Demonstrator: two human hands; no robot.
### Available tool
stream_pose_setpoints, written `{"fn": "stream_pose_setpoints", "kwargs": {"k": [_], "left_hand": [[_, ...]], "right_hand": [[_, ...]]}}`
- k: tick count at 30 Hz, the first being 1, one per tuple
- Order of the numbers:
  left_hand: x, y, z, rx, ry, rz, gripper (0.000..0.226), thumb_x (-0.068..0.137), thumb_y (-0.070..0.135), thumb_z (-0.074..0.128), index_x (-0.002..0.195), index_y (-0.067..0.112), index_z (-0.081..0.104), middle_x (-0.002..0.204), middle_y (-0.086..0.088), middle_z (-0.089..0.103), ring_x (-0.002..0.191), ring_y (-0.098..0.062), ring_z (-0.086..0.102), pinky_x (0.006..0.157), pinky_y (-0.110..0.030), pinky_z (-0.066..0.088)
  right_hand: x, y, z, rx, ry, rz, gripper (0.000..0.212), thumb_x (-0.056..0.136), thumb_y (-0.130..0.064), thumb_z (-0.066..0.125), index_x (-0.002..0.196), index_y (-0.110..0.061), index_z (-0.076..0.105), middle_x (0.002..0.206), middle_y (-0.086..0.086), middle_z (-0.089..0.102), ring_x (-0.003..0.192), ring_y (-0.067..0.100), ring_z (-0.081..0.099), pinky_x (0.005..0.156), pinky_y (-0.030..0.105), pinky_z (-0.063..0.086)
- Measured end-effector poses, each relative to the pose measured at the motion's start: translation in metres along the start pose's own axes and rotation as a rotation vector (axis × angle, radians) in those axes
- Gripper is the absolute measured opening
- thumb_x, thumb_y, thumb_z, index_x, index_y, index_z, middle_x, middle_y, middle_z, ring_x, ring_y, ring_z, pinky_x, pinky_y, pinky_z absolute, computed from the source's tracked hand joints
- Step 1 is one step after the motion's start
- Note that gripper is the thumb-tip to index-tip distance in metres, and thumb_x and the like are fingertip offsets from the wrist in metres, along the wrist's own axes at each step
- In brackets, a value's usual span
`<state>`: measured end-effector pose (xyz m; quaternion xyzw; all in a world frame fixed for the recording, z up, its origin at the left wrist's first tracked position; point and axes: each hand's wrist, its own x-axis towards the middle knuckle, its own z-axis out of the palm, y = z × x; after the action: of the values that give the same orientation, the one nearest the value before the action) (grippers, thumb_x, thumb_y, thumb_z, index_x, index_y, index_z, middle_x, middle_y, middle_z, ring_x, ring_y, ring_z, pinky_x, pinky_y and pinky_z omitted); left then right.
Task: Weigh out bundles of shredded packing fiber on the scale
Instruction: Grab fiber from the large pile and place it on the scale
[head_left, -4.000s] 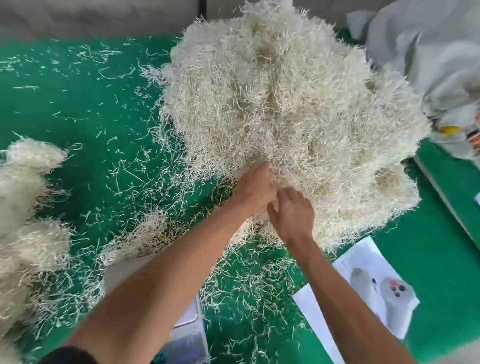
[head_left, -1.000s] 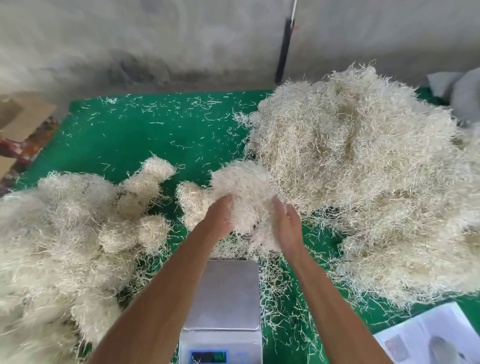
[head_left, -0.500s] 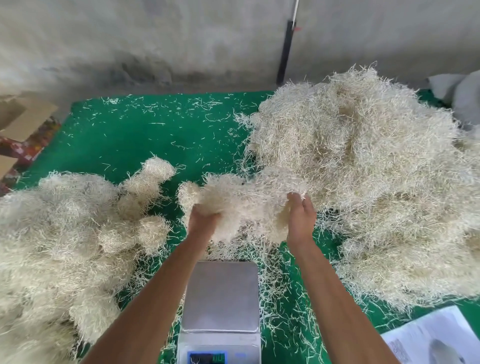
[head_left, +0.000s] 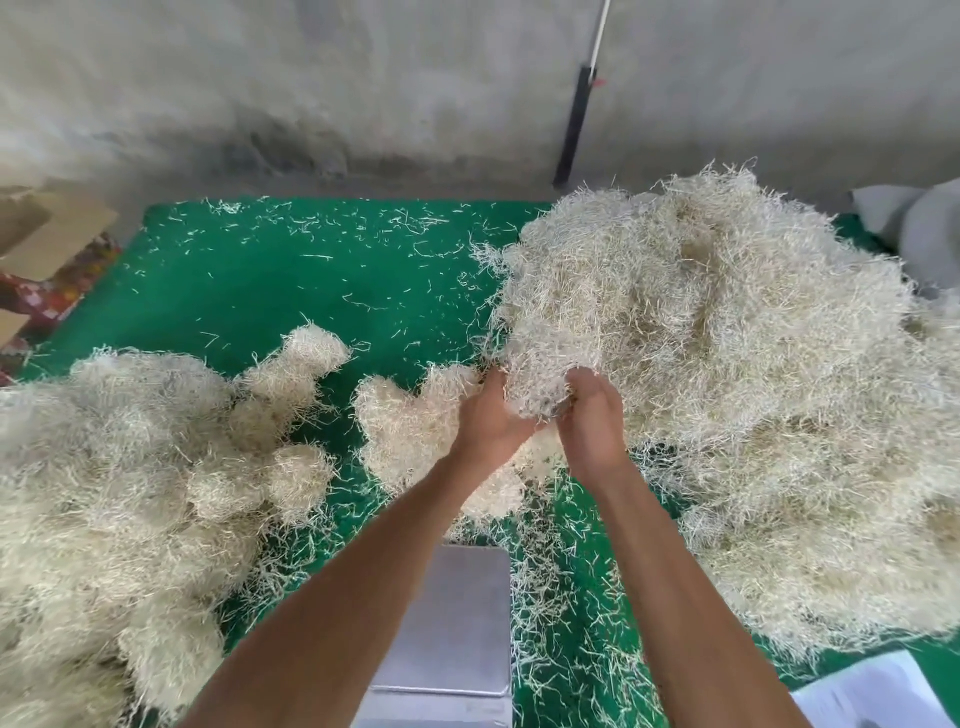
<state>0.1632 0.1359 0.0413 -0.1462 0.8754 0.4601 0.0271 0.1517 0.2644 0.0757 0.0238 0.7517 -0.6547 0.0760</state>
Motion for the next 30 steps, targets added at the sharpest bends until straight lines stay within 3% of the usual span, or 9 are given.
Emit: {"fn": "stream_pose_setpoints", "kwargs": {"k": [3, 9, 13, 14, 15, 18, 22, 25, 30], "left_hand": [[-0.004, -0.016, 0.005, -0.026, -0.008, -0.066, 0.091, 0.077, 0.056, 0.077, 0.150, 0.018, 0.036, 0.149, -0.011, 0.048, 0.128, -0.031, 0.055, 0.106, -0.051, 0.047], [-0.020, -0.090, 0.005, 0.069, 0.032, -0.233, 0.079, 0.089, 0.034, 0.073, 0.154, 0.019, 0.030, 0.155, -0.012, 0.041, 0.078, -0.019, 0.072, 0.056, -0.027, 0.060], [-0.015, -0.100, -0.003, -0.020, 0.063, -0.356, 0.081, 0.088, 0.020, 0.075, 0.154, 0.010, 0.029, 0.142, -0.018, 0.052, 0.080, -0.024, 0.072, 0.038, -0.011, 0.042], [-0.009, -0.096, -0.006, -0.015, 0.085, -0.388, 0.074, 0.089, 0.014, 0.073, 0.151, 0.005, 0.033, 0.131, -0.019, 0.057, 0.079, -0.025, 0.070, 0.037, -0.011, 0.039], [-0.004, -0.091, -0.014, -0.027, 0.103, -0.427, 0.062, 0.091, 0.009, 0.068, 0.146, 0.000, 0.039, 0.120, -0.019, 0.060, 0.071, -0.019, 0.064, 0.037, -0.012, 0.037], [0.015, -0.080, -0.046, -0.358, 0.239, -0.573, 0.045, 0.100, 0.000, 0.048, 0.144, -0.005, 0.040, 0.122, -0.016, 0.057, 0.073, -0.009, 0.049, 0.049, -0.020, 0.045], [0.021, -0.074, -0.083, -0.194, 0.160, -0.543, 0.044, 0.098, -0.005, 0.052, 0.140, -0.004, 0.042, 0.108, -0.005, 0.049, 0.075, -0.011, 0.050, 0.057, -0.003, 0.045], [0.029, -0.079, -0.090, -0.222, 0.167, -0.580, 0.038, 0.099, -0.003, 0.050, 0.137, -0.007, 0.047, 0.133, -0.020, 0.054, 0.117, -0.029, 0.057, 0.082, -0.009, 0.047], [0.007, -0.091, -0.068, -0.094, 0.165, -0.473, 0.044, 0.101, 0.001, 0.047, 0.145, -0.004, 0.042, 0.155, -0.018, 0.038, 0.142, -0.028, 0.036, 0.112, -0.028, 0.023]], "right_hand": [[0.006, -0.017, -0.002, 0.075, -0.045, 0.050, 0.026, 0.101, -0.028, 0.049, 0.123, -0.019, 0.039, 0.101, 0.001, 0.044, 0.089, 0.013, 0.046, 0.105, 0.043, 0.049], [0.053, -0.065, -0.031, 0.421, 0.075, 0.117, 0.055, 0.107, -0.003, 0.033, 0.160, -0.015, 0.026, 0.118, -0.004, 0.048, 0.100, 0.000, 0.060, 0.108, 0.032, 0.050], [0.055, -0.054, -0.025, 0.198, 0.015, 0.098, 0.039, 0.112, -0.018, 0.026, 0.141, -0.004, 0.048, 0.073, -0.012, 0.028, 0.059, -0.004, 0.049, 0.110, 0.036, 0.044], [0.048, -0.045, -0.018, 0.151, -0.040, 0.112, 0.046, 0.113, -0.032, 0.025, 0.143, -0.004, 0.046, 0.089, 0.017, 0.059, 0.062, 0.019, 0.042, 0.120, 0.043, 0.032], [0.043, -0.034, -0.012, 0.121, -0.085, 0.128, 0.059, 0.111, -0.047, 0.026, 0.154, -0.007, 0.035, 0.137, 0.041, 0.035, 0.118, -0.001, 0.040, 0.123, 0.046, 0.021], [0.023, -0.001, -0.004, -0.332, -0.293, 0.038, 0.106, 0.081, -0.090, 0.051, 0.162, -0.033, 0.012, 0.149, 0.012, 0.051, 0.128, 0.024, 0.058, 0.119, 0.047, 0.026], [0.005, 0.031, 0.000, -0.911, -0.560, 0.007, 0.109, 0.082, -0.071, 0.072, 0.162, -0.015, 0.023, 0.148, 0.018, 0.053, 0.111, 0.021, 0.066, 0.111, 0.042, 0.045], [-0.003, 0.019, -0.014, -0.547, -0.361, 0.129, 0.106, 0.084, -0.062, 0.076, 0.160, -0.010, 0.024, 0.138, 0.028, 0.056, 0.092, 0.026, 0.071, 0.095, 0.040, 0.056], [-0.007, -0.010, -0.027, -0.104, -0.169, 0.254, 0.110, 0.083, -0.057, 0.072, 0.163, -0.014, 0.011, 0.161, 0.015, 0.031, 0.141, 0.038, 0.041, 0.112, 0.054, 0.037]]}}
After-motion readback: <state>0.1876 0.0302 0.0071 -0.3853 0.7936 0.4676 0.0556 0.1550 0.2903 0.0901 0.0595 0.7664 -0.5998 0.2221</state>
